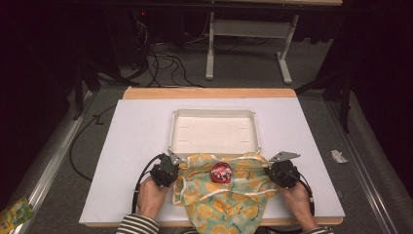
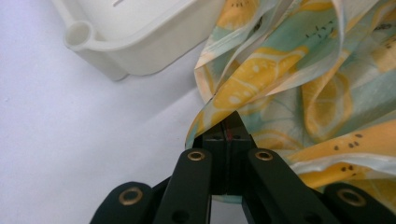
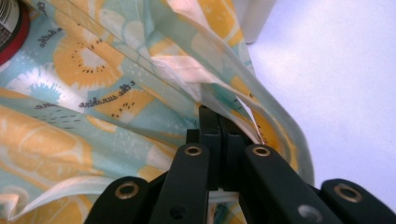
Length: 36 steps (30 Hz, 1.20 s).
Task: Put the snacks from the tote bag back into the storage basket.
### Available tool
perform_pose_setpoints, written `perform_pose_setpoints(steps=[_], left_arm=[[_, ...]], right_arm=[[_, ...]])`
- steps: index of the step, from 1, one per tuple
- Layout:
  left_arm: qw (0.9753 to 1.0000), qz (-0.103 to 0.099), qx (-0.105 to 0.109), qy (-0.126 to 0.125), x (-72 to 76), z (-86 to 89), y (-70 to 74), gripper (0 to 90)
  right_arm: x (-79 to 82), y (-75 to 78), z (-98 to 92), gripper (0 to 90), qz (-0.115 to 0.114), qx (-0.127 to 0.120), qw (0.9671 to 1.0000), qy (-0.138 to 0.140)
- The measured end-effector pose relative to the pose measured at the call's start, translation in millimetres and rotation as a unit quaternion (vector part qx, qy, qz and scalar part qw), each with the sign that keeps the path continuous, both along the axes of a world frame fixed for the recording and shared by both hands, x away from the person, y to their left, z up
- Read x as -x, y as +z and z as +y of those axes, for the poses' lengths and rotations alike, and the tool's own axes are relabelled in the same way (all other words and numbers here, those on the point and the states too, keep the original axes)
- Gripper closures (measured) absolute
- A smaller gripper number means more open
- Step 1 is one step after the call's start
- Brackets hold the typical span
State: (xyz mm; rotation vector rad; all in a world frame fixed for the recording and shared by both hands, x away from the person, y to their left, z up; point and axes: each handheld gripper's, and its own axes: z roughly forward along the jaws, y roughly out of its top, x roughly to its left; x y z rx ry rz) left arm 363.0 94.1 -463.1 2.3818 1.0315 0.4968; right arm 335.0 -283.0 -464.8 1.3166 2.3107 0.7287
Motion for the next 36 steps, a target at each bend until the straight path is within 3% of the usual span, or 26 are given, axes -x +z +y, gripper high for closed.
perform_pose_setpoints(steps=[17, 19, 21, 25, 28, 32, 36], left_arm=[[0.9997, -0.005, 0.022, -0.006, -0.7, 8.8, -2.7, 90.0], [0.9995, 0.002, 0.03, -0.011, -0.4, 10.0, -2.2, 90.0], [0.9984, 0.014, 0.051, -0.02, -0.8, 12.9, -1.1, 88.4], [0.9974, 0.009, 0.062, -0.035, 4.0, 11.3, 2.9, 79.5], [0.9953, 0.007, 0.082, -0.05, 9.7, 12.3, 8.1, 74.3], [0.9922, 0.007, 0.11, -0.059, 14.7, 16.1, 14.7, 71.3], [0.9906, 0.009, 0.12, -0.065, 17.9, 17.3, 19.3, 70.1]], right_arm=[[2.1, -0.7, -1.1, 90.0, -0.002, 0.003, 1.0, 0.0], [2.5, -0.8, -0.4, 90.0, -0.004, 0.004, 1.0, -0.004], [2.3, -0.1, -0.1, 90.0, -0.003, 0.003, 1.0, -0.003], [5.0, 0.8, 0.4, 84.8, -0.004, -0.01, 0.9999, 0.006], [8.4, 3.5, 0.2, 84.2, -0.009, -0.017, 0.9997, 0.013], [12.5, 8.6, -1.3, 83.8, -0.019, -0.034, 0.9991, 0.016], [16.9, 14.6, 0.2, 82.5, -0.026, -0.048, 0.9981, 0.029]])
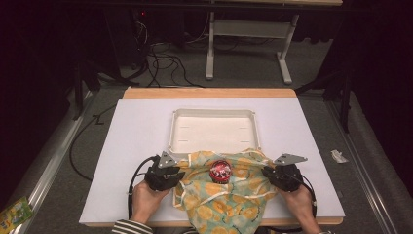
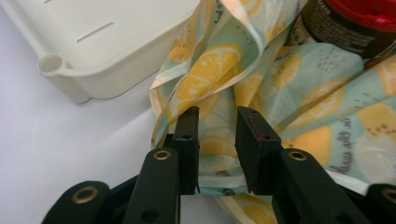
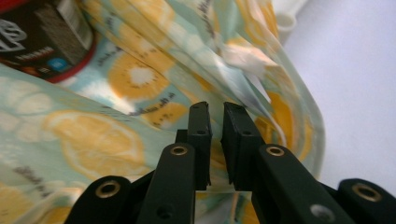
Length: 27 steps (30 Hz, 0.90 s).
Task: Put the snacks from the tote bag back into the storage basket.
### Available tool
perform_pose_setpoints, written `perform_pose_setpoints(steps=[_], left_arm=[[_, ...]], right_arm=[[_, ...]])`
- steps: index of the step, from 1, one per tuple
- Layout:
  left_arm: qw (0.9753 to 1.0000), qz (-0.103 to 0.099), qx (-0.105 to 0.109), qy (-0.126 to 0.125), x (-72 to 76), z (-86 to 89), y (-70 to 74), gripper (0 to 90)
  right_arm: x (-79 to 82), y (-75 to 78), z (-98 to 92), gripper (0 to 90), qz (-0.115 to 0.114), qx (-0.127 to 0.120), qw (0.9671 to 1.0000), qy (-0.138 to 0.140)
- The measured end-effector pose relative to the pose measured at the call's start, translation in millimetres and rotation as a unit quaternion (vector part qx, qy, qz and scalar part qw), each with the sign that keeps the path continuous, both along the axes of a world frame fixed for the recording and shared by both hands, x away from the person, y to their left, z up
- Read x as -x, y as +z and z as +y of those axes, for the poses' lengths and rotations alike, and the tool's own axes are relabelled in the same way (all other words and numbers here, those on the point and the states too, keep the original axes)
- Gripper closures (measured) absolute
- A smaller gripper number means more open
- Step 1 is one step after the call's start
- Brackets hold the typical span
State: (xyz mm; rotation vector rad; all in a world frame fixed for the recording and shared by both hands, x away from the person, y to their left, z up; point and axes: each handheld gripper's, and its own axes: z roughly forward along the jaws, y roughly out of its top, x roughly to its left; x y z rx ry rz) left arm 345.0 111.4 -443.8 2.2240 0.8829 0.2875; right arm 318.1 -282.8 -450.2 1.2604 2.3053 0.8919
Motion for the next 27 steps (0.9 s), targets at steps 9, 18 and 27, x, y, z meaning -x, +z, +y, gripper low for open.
perform_pose_setpoints(steps=[9, 18, 27], left_arm=[[0.9988, -0.032, 0.036, -0.014, 15.4, -3.8, 22.3, 64.4], [0.9979, -0.052, 0.038, 0.007, 5.4, -14.5, 30.9, 55.4], [0.9984, -0.027, 0.049, 0.007, -8.9, -27.7, 19.0, 58.7]], right_arm=[[11.1, 19.5, 10.7, 79.3, -0.029, -0.005, 0.9993, 0.023], [2.8, 35.5, 9.8, 67.1, -0.066, -0.003, 0.9978, -0.007], [-20.8, 29.3, 8.1, 65.3, -0.05, -0.001, 0.9981, -0.036]])
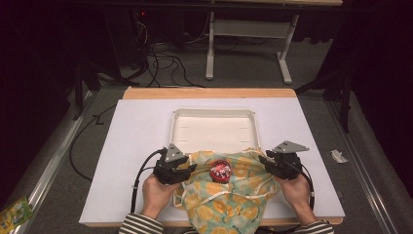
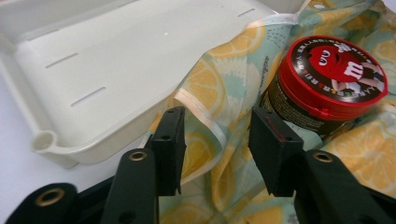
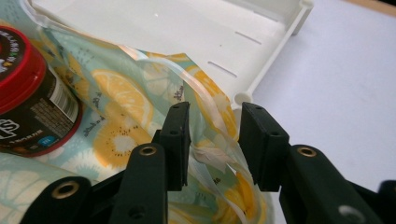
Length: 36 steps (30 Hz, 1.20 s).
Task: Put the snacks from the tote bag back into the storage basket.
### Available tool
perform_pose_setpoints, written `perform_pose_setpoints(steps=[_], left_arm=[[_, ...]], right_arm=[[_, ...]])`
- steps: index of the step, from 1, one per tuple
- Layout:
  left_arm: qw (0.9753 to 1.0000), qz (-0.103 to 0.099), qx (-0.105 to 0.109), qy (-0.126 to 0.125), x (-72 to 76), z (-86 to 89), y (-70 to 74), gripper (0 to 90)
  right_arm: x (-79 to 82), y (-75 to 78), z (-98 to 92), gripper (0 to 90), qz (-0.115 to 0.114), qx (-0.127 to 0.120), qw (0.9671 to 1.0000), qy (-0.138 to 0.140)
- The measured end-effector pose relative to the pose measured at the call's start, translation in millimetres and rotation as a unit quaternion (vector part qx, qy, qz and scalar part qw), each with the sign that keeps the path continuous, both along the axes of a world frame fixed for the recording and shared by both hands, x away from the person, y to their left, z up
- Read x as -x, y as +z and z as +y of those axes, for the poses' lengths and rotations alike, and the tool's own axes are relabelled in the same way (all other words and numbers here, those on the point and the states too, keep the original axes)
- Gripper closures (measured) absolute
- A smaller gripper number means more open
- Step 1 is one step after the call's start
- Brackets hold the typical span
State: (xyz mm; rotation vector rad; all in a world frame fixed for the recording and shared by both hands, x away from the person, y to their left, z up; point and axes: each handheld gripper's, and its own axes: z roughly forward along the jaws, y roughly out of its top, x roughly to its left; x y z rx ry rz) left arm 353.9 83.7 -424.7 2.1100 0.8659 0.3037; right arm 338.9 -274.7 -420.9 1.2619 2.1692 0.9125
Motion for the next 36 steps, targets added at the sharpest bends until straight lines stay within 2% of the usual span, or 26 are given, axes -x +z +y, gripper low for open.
perform_pose_setpoints(steps=[2, 4, 8, 10, 16, 23, 28, 31, 34, 36], left_arm=[[1.0, -0.008, 0.003, -0.002, -0.3, -1.6, -3.1, 65.4], [0.9999, -0.005, 0.011, -0.006, -0.6, -2.4, -7.0, 72.8], [0.9999, -0.001, -0.004, -0.016, 0.6, -2.4, -13.3, 86.6], [0.9998, 0.003, -0.011, -0.018, 1.1, -2.0, -16.3, 89.7], [0.9995, 0.018, -0.025, -0.008, -2.6, -2.6, -25.4, 90.0], [0.9972, 0.027, -0.07, -0.004, -7.4, -5.3, -39.5, 90.0], [0.9964, 0.033, -0.078, 0.001, -7.8, -6.9, -42.9, 89.1], [0.9962, 0.037, -0.078, 0.0, -1.8, -5.6, -38.0, 79.5], [0.9971, 0.029, -0.07, 0.006, 8.7, -3.7, -34.0, 69.0], [0.9961, 0.028, -0.083, 0.008, 13.2, -3.2, -35.8, 68.3]], right_arm=[[-3.1, -3.5, 1.1, 67.2, 0.011, 0.0, 0.9999, 0.0], [-5.9, -8.2, 2.1, 71.8, 0.022, 0.003, 0.9997, 0.005], [-8.4, -17.2, 1.6, 82.8, 0.043, 0.003, 0.999, 0.012], [-7.7, -20.7, 0.6, 87.8, 0.047, 0.002, 0.9988, 0.015], [-5.8, -28.3, 0.1, 90.0, 0.05, 0.007, 0.9986, 0.016], [-5.7, -38.8, -1.7, 90.0, 0.065, 0.015, 0.9977, 0.014], [-4.0, -44.7, 2.0, 90.0, 0.063, 0.024, 0.9976, 0.014], [-2.7, -44.6, 3.5, 90.0, 0.061, 0.032, 0.9976, 0.014], [-1.6, -46.0, 4.0, 90.0, 0.061, 0.03, 0.9976, 0.013], [-0.7, -47.5, 4.4, 90.0, 0.057, 0.029, 0.9979, 0.011]])
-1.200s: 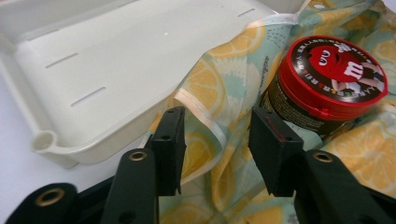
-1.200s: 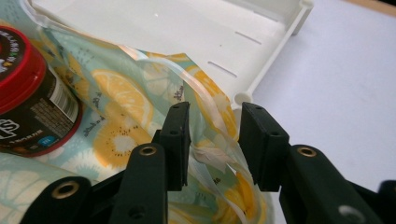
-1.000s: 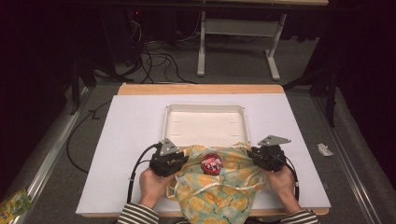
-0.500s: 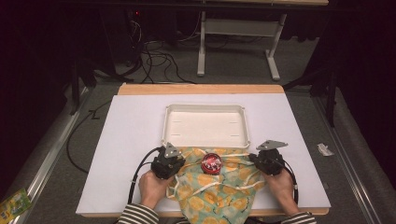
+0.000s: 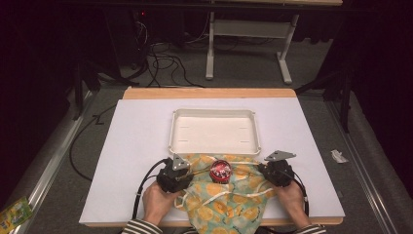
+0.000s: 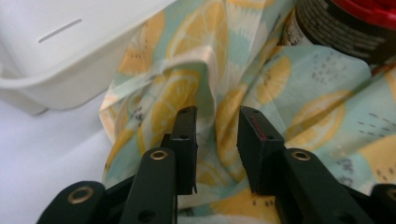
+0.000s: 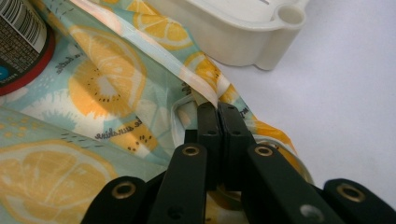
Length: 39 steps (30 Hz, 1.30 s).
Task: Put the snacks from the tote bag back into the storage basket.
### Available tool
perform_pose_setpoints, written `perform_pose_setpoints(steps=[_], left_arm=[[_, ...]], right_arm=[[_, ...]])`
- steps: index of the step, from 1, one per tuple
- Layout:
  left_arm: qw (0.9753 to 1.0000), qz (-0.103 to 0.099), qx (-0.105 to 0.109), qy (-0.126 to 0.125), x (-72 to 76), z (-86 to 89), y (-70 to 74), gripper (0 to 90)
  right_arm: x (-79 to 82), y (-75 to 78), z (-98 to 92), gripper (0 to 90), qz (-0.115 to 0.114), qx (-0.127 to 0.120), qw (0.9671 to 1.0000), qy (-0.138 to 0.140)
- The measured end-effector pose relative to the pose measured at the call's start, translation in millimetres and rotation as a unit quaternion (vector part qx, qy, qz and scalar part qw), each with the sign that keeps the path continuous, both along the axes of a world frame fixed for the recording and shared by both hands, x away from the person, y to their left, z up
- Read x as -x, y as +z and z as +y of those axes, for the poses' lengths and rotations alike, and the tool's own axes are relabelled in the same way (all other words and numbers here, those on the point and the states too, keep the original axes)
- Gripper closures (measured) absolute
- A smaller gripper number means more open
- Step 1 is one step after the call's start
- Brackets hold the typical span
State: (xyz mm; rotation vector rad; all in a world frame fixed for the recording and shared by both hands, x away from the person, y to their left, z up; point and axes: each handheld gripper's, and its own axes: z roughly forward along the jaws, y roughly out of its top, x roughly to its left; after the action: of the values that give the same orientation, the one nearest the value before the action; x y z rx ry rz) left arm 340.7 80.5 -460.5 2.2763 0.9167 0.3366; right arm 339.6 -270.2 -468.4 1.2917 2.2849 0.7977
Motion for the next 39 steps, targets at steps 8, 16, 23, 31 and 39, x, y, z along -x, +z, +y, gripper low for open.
perform_pose_setpoints(steps=[8, 16, 23, 31, 39], left_arm=[[0.9993, -0.014, -0.017, 0.03, -3.1, 5.3, -9.6, 72.5], [0.9987, -0.031, -0.001, 0.041, -7.1, 14.3, -14.2, 70.4], [0.9973, -0.054, 0.02, 0.045, -8.9, 23.2, -20.4, 75.2], [0.9958, -0.073, 0.035, 0.042, -5.2, 27.0, -25.3, 75.0], [0.9958, -0.074, 0.039, 0.035, -4.0, 27.6, -25.3, 67.1]], right_arm=[[1.4, -1.2, -0.9, 85.6, -0.007, 0.003, 1.0, -0.002], [5.0, -3.3, -3.0, 82.8, -0.024, 0.014, 0.9996, -0.008], [5.6, -4.0, -6.2, 82.3, -0.029, 0.015, 0.9993, -0.017], [7.9, -6.1, -9.3, 76.2, -0.035, -0.001, 0.9988, -0.034], [8.3, -3.0, -9.2, 57.2, -0.035, -0.018, 0.9987, -0.033]])
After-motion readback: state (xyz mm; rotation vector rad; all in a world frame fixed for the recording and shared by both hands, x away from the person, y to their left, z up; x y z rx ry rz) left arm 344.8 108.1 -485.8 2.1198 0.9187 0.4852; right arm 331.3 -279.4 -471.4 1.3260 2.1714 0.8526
